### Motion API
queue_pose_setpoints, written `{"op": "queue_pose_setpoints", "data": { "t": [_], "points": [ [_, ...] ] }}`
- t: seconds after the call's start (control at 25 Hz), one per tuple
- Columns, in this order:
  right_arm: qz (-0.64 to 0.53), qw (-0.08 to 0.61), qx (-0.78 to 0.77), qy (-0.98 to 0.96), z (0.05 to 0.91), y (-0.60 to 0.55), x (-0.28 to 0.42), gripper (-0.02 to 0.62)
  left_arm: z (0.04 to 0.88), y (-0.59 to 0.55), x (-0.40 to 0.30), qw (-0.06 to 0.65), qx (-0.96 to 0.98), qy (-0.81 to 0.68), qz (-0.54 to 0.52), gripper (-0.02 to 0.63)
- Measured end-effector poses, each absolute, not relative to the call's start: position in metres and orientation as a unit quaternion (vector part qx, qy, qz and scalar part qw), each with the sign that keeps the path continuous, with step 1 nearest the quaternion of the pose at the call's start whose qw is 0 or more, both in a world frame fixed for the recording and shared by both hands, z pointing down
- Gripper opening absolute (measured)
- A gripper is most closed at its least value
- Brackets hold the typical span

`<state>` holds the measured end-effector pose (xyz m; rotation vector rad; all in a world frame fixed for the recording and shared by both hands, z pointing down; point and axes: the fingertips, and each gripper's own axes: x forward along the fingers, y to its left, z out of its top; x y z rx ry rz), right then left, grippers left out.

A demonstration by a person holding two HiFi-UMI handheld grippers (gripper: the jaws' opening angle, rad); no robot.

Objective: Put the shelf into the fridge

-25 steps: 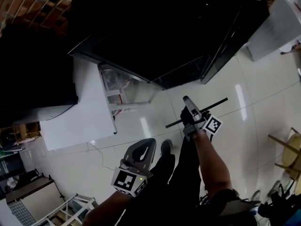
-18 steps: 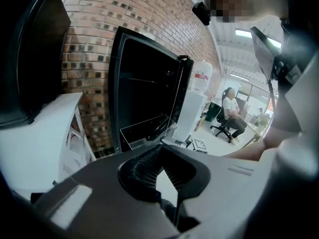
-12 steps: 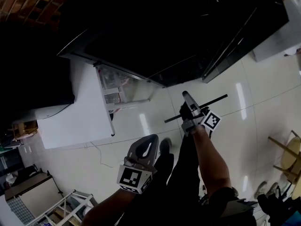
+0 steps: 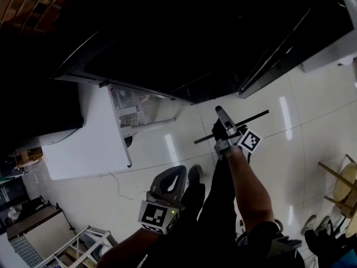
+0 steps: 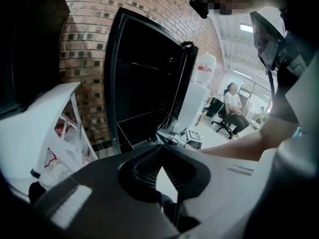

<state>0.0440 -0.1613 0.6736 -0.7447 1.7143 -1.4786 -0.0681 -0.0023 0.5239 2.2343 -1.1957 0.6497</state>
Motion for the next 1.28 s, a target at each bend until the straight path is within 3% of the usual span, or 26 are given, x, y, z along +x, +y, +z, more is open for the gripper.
{"op": "queue_pose_setpoints", "data": {
  "t": [1.28],
  "points": [
    [-0.581, 0.384, -0.326, 0.640, 0.698, -0.214, 0.026, 0.017, 0.542, 0.013, -0.088, 0.292, 0.791, -0.471, 0.258, -0.006]
  ]
}}
